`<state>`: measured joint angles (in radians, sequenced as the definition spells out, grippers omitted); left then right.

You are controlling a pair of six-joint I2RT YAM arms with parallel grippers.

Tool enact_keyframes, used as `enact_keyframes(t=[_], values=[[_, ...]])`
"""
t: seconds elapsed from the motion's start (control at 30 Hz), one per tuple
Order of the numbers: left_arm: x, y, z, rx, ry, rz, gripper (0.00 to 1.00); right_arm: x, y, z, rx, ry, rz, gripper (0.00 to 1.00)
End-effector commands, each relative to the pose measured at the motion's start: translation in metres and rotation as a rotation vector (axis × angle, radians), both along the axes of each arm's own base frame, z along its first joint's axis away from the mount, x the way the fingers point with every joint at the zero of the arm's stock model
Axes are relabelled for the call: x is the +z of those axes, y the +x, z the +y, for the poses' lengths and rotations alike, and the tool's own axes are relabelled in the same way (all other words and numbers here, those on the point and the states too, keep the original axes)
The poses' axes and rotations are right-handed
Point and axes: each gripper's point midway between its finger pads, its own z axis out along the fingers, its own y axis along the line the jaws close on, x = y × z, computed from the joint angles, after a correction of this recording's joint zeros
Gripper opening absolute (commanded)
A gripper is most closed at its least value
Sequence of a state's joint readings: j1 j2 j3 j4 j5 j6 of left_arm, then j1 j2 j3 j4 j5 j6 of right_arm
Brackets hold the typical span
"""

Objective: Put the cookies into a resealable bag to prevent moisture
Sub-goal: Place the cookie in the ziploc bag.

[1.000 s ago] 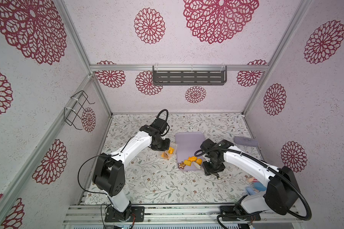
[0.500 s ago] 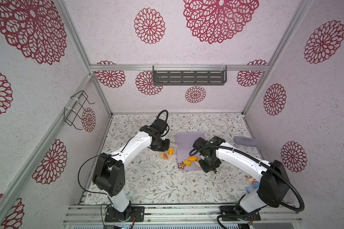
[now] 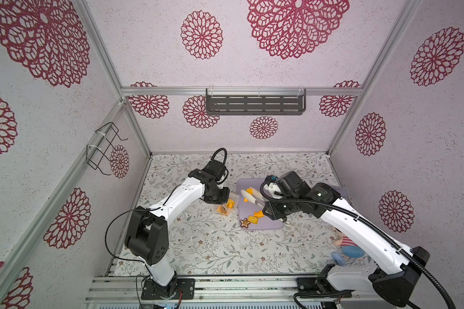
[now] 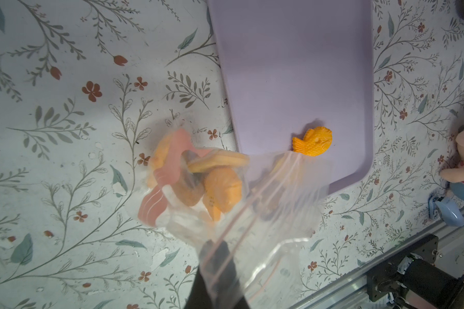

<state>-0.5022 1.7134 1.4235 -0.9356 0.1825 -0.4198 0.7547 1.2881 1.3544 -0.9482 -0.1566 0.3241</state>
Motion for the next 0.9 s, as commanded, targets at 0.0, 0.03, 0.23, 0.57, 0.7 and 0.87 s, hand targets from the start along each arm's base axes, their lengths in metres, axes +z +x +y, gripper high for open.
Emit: enact_keyframes(t=[0.0, 0.03, 0.23, 0.57, 0.7, 0.87], values=[[0.011, 0.007, -0.004, -0.002, -0.038, -0.035, 0.00, 0.013, 0.001, 0.037, 0.088, 0.175, -0.011, 0.41], [0.012, 0.007, -0.004, -0.002, -0.039, -0.036, 0.00, 0.011, 0.002, 0.040, 0.089, 0.182, -0.006, 0.41], [0.013, 0.006, -0.004, 0.001, -0.044, -0.035, 0.00, -0.002, 0.012, 0.058, 0.093, 0.238, 0.008, 0.42], [0.014, 0.006, -0.003, 0.003, -0.042, -0.036, 0.00, -0.001, 0.020, 0.045, 0.041, 0.229, -0.016, 0.52], [0.014, 0.005, -0.002, 0.006, -0.033, -0.036, 0.00, 0.009, 0.021, 0.016, -0.018, 0.193, -0.046, 0.51], [0.011, 0.006, 0.000, 0.006, -0.023, -0.033, 0.00, -0.012, 0.013, -0.043, -0.148, 0.075, -0.004, 0.50]])
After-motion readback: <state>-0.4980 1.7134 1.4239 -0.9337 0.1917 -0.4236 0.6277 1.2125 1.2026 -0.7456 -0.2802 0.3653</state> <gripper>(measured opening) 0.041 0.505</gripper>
